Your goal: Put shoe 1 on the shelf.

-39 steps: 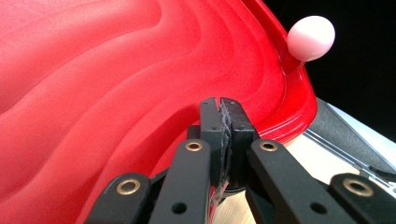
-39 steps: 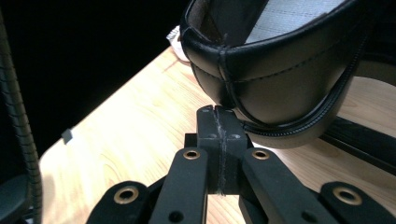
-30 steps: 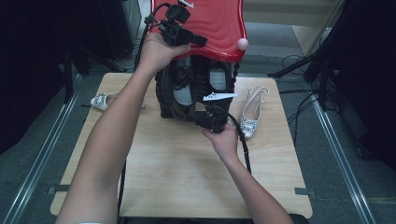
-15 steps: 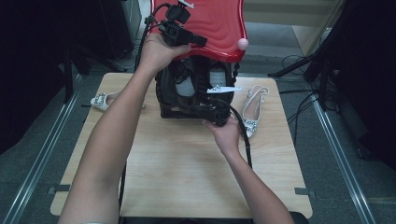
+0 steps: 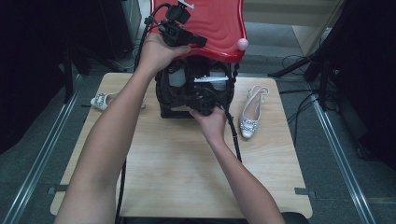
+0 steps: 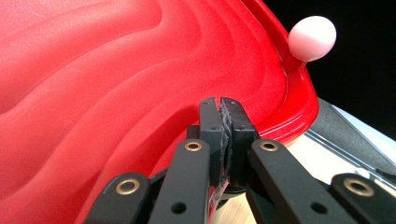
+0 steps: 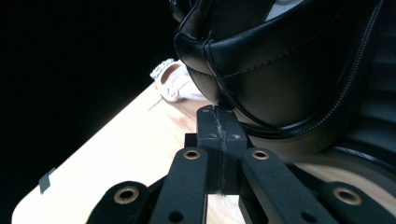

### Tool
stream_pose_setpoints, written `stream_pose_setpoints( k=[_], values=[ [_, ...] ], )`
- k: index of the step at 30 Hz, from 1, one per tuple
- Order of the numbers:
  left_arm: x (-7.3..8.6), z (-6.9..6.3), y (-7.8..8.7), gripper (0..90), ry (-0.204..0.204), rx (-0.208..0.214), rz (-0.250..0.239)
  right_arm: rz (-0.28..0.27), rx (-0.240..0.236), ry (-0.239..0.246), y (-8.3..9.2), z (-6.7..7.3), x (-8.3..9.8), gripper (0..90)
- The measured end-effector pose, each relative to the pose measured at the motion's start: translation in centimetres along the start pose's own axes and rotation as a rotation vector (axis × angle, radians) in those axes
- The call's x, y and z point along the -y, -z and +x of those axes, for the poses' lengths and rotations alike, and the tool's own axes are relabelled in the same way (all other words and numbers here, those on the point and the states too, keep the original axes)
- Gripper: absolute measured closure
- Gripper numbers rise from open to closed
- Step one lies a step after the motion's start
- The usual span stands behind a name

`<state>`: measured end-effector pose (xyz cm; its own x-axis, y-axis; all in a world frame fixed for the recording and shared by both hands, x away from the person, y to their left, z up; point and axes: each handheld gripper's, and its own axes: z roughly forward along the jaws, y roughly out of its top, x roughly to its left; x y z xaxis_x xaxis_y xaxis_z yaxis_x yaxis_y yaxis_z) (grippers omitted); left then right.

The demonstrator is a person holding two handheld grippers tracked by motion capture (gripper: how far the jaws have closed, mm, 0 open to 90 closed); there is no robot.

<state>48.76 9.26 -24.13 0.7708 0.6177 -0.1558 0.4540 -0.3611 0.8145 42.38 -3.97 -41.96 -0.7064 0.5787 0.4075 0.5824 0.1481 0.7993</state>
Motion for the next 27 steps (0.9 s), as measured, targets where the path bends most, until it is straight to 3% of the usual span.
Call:
stream_pose_setpoints(
  k=[4, 7, 9, 13, 16, 19, 21, 23, 27],
  values=[
    [0.1, 0.2, 0.0, 85.7, 0.030, 0.021, -0.012, 0.011, 0.015, -0.014, -1.1, 0.0, -0.6, 90.0],
    [0.1, 0.0, 0.1, 85.1, 0.007, 0.007, -0.011, 0.042, 0.024, -0.025, -1.9, -0.4, -0.4, 90.0],
    [0.1, -0.1, 0.1, 84.8, 0.004, -0.001, -0.011, 0.030, 0.015, -0.017, -1.8, -0.5, -0.1, 90.0],
    [0.1, 0.2, 0.2, 81.2, 0.043, 0.026, -0.009, 0.031, 0.004, -0.012, -0.8, -0.4, 0.3, 90.0],
    [0.2, -0.1, 0.5, 76.6, 0.037, 0.011, -0.016, 0.038, -0.010, 0.012, 0.4, 0.0, 0.8, 87.9],
    [0.2, -0.5, 1.0, 73.8, 0.021, -0.006, 0.017, 0.033, -0.027, 0.026, 1.6, 0.4, 1.6, 87.0],
    [0.4, -1.0, 1.5, 69.6, 0.006, -0.014, 0.012, 0.037, -0.030, 0.053, 2.3, 0.8, 2.2, 85.2],
    [0.6, -1.3, 2.2, 67.7, 0.014, 0.007, -0.003, 0.042, -0.034, 0.062, 3.1, 0.9, 2.7, 82.9],
    [1.1, -1.9, 3.4, 64.4, 0.011, 0.010, 0.002, 0.023, -0.052, 0.066, 4.5, 1.1, 3.5, 78.6]
  ],
)
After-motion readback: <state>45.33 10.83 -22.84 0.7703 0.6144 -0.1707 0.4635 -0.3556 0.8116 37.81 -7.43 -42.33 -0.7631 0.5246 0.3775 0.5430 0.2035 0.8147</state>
